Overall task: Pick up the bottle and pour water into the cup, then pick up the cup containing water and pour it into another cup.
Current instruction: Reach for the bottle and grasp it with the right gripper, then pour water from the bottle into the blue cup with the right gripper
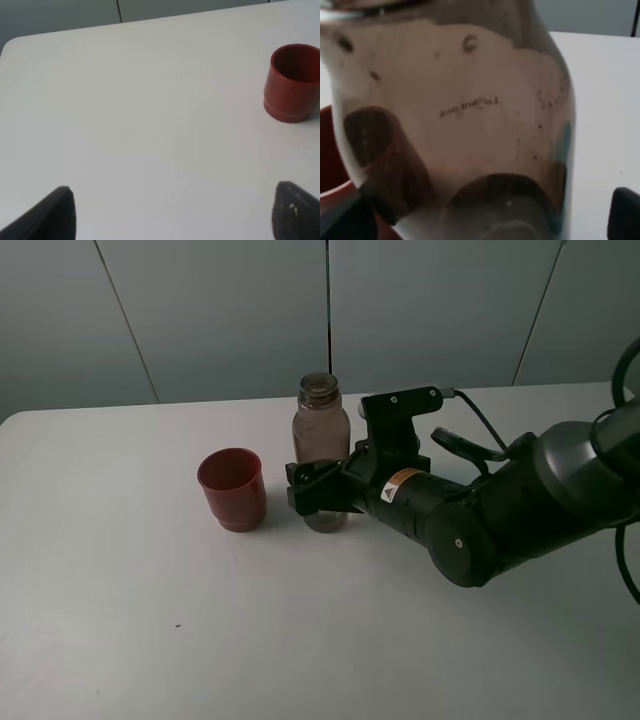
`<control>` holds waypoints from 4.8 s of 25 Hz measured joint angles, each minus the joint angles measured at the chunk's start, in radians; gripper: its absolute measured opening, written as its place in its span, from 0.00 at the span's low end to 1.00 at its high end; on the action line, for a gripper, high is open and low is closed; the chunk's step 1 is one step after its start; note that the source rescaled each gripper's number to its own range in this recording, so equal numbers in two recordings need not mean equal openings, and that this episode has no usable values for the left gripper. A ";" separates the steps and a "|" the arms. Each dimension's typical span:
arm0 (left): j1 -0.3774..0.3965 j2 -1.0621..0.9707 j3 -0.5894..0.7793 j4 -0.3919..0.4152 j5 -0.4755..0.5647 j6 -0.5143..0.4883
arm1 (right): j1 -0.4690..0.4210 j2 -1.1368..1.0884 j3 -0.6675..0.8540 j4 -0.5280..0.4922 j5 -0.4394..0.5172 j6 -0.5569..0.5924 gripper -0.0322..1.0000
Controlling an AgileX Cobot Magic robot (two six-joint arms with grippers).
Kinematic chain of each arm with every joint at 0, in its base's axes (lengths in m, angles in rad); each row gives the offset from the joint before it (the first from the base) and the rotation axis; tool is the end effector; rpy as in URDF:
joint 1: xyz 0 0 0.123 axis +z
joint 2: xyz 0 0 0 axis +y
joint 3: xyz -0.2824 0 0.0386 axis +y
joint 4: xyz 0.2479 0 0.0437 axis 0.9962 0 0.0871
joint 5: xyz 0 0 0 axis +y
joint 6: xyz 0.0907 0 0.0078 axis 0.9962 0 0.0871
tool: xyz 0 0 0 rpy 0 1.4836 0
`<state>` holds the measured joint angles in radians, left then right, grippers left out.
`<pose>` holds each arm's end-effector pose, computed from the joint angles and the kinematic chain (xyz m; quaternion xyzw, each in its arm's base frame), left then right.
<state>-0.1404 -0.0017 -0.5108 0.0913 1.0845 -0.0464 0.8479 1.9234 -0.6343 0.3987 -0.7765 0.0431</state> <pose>-0.0064 0.0083 0.2785 0.0376 0.8544 -0.0028 0.5182 0.2321 0.2257 0.1092 -0.1442 0.8339 0.1927 0.4966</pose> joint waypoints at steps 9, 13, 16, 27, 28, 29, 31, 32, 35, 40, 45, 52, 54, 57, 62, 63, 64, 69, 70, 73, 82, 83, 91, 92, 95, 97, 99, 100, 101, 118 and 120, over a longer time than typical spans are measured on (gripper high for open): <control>0.000 0.000 0.000 0.000 0.000 0.000 | 0.000 0.033 -0.053 0.018 0.004 -0.019 1.00; 0.000 0.000 0.000 0.000 0.000 0.000 | 0.000 0.051 -0.076 0.030 0.004 -0.030 1.00; 0.000 0.000 0.000 0.000 0.000 0.000 | 0.000 0.055 -0.090 0.036 0.012 -0.033 1.00; 0.000 0.000 0.000 0.000 0.000 0.000 | 0.000 0.055 -0.092 0.056 0.018 -0.033 1.00; 0.000 0.000 0.000 0.000 0.000 0.000 | 0.000 0.055 -0.092 0.056 0.018 -0.033 1.00; 0.000 0.000 0.000 0.000 0.000 0.000 | 0.000 0.055 -0.092 0.058 0.018 -0.033 0.95; 0.000 0.000 0.000 0.000 0.000 0.000 | 0.000 0.055 -0.092 0.057 0.018 -0.033 0.36; 0.000 0.000 0.000 0.000 0.000 0.000 | 0.000 0.057 -0.092 0.060 0.018 -0.043 0.12; 0.000 0.000 0.000 0.000 0.000 0.000 | 0.000 0.057 -0.092 0.064 0.020 -0.043 0.03; 0.000 0.000 0.000 0.000 0.000 0.000 | 0.000 0.057 -0.092 0.058 0.020 -0.043 0.03; 0.000 0.000 0.000 0.000 0.000 0.000 | 0.000 0.054 -0.092 0.057 0.026 -0.063 0.03; 0.000 0.000 0.000 0.000 0.000 0.000 | 0.000 -0.061 -0.092 0.057 0.161 -0.148 0.03; 0.000 0.000 0.000 0.000 0.000 0.000 | 0.000 -0.130 -0.092 0.057 0.240 -0.175 0.03; 0.000 0.000 0.000 0.000 0.000 0.000 | -0.002 -0.232 -0.092 0.057 0.374 -0.218 0.03; 0.000 0.000 0.000 0.000 0.000 0.000 | -0.058 -0.381 -0.048 0.055 0.532 -0.276 0.03; 0.000 0.000 0.000 0.000 0.000 0.000 | -0.080 -0.413 -0.032 0.045 0.563 -0.288 0.03; 0.000 0.000 0.000 0.000 0.000 0.000 | -0.101 -0.438 -0.017 0.030 0.590 -0.295 0.03; 0.000 0.000 0.000 0.000 0.000 0.000 | -0.234 -0.585 0.069 -0.076 0.710 -0.299 0.03; 0.000 0.000 0.000 0.000 0.000 0.000 | -0.267 -0.608 0.079 -0.108 0.724 -0.296 0.03; 0.000 0.000 0.000 0.000 0.000 0.000 | -0.370 -0.642 0.097 -0.258 0.735 -0.232 0.03; 0.000 0.000 0.000 0.000 0.000 0.000 | -0.580 -0.592 0.099 -0.792 0.687 0.015 0.03; 0.000 0.000 0.000 0.000 0.000 0.000 | -0.582 -0.575 0.093 -0.828 0.691 0.020 0.03; 0.000 0.000 0.000 0.000 0.000 0.000 | -0.582 -0.429 -0.018 -0.901 0.758 -0.061 0.03; 0.000 0.000 0.000 0.000 0.000 0.000 | -0.582 -0.413 -0.030 -0.879 0.769 -0.106 0.03; 0.000 0.000 0.000 0.000 0.000 0.000 | -0.586 -0.376 -0.058 -0.774 0.777 -0.323 0.03; 0.000 0.000 0.000 0.000 0.000 0.000 | -0.586 -0.353 -0.079 -0.684 0.777 -0.490 0.03; 0.000 0.000 0.000 0.000 0.000 0.000 | -0.586 -0.338 -0.085 -0.603 0.758 -0.648 0.03; 0.000 0.000 0.000 0.000 0.000 0.000 | -0.586 -0.330 -0.085 -0.564 0.740 -0.741 0.03; 0.000 0.000 0.000 0.000 0.000 0.000 | -0.586 -0.321 -0.088 -0.510 0.714 -0.820 0.03; 0.000 0.000 0.000 0.000 0.000 0.000 | -0.588 -0.151 -0.088 -0.066 0.289 -1.544 0.03; 0.000 0.000 0.000 0.000 0.000 0.000 | -0.588 -0.148 -0.088 -0.066 0.286 -1.571 0.03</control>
<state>-0.1404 -0.0017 -0.5108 0.0913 1.0845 -0.0464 0.2594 1.7751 -0.7219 0.3323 -0.4903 -1.5281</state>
